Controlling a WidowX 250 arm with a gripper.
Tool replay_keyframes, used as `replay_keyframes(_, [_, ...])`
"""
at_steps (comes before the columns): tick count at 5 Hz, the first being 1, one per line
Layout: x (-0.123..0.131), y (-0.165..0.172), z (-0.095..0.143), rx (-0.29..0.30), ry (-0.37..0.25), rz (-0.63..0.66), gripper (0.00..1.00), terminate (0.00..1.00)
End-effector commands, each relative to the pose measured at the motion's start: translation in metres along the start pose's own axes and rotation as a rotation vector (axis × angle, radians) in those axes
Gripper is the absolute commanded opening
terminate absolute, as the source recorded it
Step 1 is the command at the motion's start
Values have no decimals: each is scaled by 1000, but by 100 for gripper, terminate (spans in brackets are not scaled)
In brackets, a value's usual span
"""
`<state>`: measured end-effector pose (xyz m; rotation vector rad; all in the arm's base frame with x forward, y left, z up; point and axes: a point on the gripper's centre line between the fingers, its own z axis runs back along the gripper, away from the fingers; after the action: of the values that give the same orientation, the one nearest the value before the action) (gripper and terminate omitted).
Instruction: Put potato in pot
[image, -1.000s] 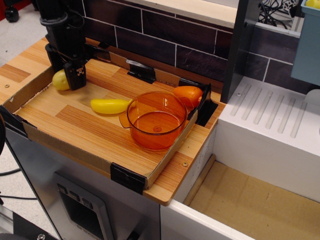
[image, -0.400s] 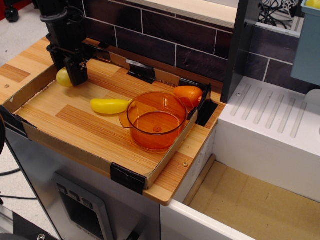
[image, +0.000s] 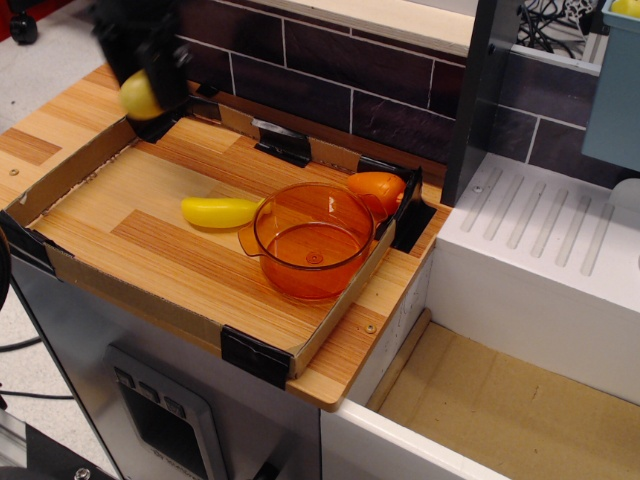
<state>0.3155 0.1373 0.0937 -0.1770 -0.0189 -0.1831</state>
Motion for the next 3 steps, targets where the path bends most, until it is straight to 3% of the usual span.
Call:
replay_keyframes(1, [2, -76, 26, -1, -36, -2, 0, 0])
replay_keyframes(2, [7, -104, 13, -2, -2, -15, 0, 0])
replay_keyframes(3, [17, -107, -2, 7, 19, -3, 0, 0])
